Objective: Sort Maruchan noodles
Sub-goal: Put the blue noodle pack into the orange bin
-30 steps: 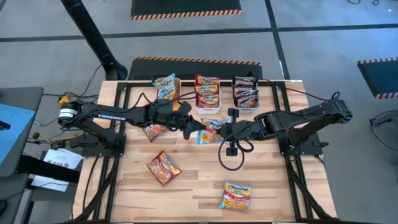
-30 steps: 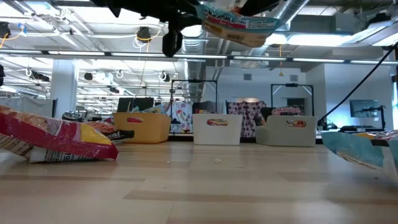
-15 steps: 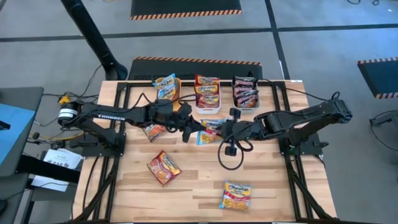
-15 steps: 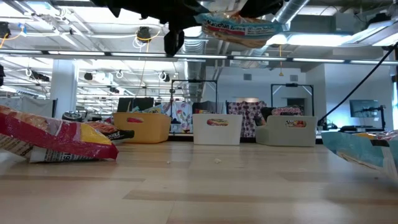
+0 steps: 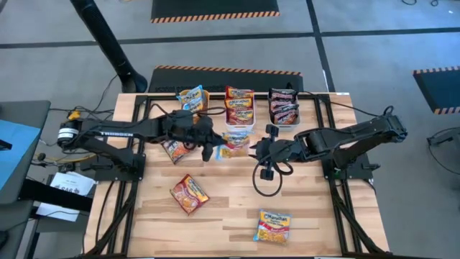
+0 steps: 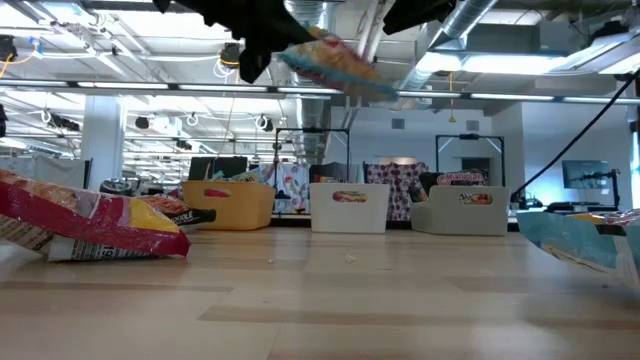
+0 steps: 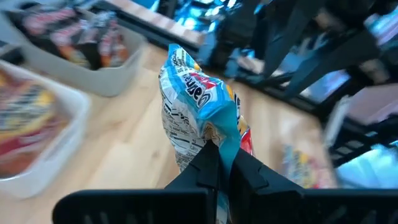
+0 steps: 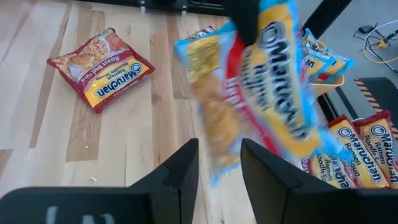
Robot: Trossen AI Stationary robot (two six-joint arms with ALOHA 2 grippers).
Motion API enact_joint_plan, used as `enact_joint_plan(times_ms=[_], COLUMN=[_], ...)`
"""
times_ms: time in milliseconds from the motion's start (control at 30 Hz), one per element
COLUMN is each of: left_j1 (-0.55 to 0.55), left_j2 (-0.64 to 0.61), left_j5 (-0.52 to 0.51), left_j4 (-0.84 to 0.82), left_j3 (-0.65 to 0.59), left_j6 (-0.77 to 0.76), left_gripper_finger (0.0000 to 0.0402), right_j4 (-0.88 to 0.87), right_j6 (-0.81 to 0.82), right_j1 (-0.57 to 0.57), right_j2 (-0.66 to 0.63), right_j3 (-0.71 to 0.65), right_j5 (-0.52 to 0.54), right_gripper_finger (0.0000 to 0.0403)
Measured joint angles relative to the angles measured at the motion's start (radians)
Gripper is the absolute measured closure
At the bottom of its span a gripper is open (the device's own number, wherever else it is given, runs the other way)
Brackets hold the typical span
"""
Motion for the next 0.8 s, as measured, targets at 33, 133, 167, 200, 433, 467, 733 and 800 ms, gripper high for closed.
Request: enact_joint_plan(times_ms=[33, 133, 167, 200, 433, 467, 733, 800], left_j1=[0.005, 0.03, 0.042, 0.055, 0.195, 0.217, 0.396, 0.438], left_j2=[-0.012, -0.049, -0.061, -0.073, -0.153, -0.161, -0.187, -0.187], left_j5=[-0.017, -0.067, -0.076, -0.086, -0.111, -0.111, -0.038, -0.007], left_j4=[-0.026, -0.102, -0.125, -0.144, -0.233, -0.24, -0.308, -0.322], left_j3=[0.0, 0.0, 0.0, 0.0, 0.0, 0.0, 0.0, 0.0], left_j6=[0.025, 0.091, 0.11, 0.129, 0.219, 0.228, 0.292, 0.295], left_gripper_finger=[0.0401, 0.0401, 0.0401, 0.0401, 0.0401, 0.0401, 0.0401, 0.0401], right_j4=[0.0, -0.002, -0.002, -0.002, -0.002, -0.003, -0.003, -0.003], right_j6=[0.0, 0.0, 0.0, 0.0, -0.003, -0.003, -0.003, -0.002], right_j1=[0.0, 0.006, 0.009, 0.013, 0.034, 0.035, 0.039, 0.039], right_j2=[0.0, 0.0, 0.0, 0.0, 0.0, 0.0, 0.0, 0.001], right_j3=[0.0, 0.0, 0.0, 0.0, 0.0, 0.0, 0.0, 0.0], right_j5=[0.0, -0.001, -0.001, -0.002, -0.004, -0.004, -0.004, -0.004], right_gripper_finger=[0.026, 0.0261, 0.0261, 0.0261, 0.0262, 0.0262, 0.0262, 0.0262])
